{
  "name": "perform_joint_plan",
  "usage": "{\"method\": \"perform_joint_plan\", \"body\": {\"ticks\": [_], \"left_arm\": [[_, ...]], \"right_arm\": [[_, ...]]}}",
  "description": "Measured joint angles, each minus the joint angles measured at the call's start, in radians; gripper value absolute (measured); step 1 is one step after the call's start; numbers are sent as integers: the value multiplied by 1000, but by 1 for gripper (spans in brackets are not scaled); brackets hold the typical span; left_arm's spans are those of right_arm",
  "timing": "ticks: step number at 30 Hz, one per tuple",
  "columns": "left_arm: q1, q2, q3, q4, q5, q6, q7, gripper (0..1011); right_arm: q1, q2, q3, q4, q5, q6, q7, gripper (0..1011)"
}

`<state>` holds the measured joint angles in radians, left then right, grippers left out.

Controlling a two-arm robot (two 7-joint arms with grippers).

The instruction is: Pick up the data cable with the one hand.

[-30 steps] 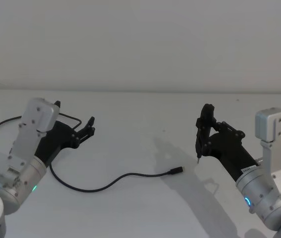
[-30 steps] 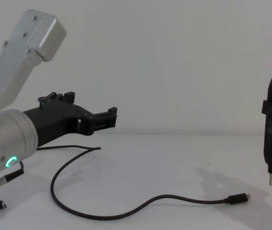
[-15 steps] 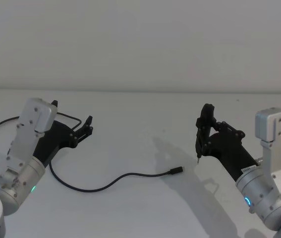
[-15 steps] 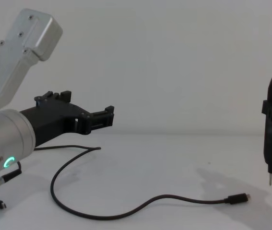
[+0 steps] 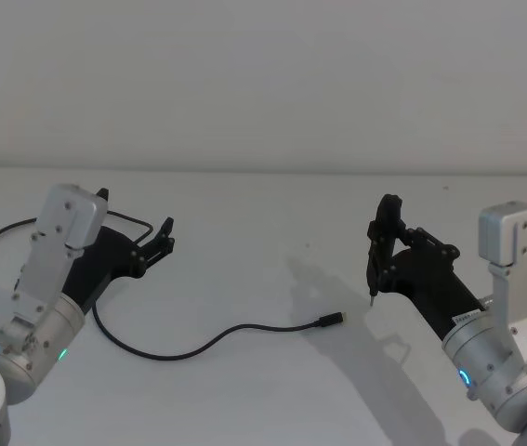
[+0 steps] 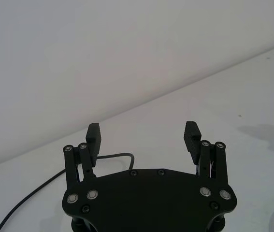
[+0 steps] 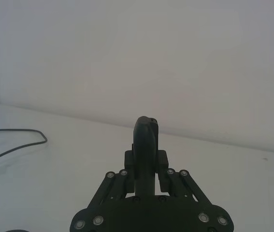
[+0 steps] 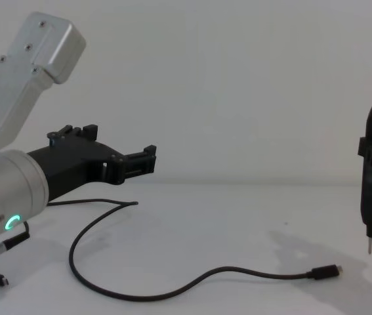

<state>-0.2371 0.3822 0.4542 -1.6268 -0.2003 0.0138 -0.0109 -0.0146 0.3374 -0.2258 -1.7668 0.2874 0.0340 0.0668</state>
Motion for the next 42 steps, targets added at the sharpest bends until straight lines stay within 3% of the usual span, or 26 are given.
{"method": "perform_joint_plan", "body": {"ticks": [23,32,42], "left_arm": [[-1,4,0,-2,-2,3,-14,1001],[-10,33,4,-20,-31,31,-94,1001],[-39,92,15,-49,-77,94,-243,1001]], "right_arm": [[0,0,0,0,0,0,0,275],[0,0,0,0,0,0,0,275],[0,0,0,0,0,0,0,274]]}}
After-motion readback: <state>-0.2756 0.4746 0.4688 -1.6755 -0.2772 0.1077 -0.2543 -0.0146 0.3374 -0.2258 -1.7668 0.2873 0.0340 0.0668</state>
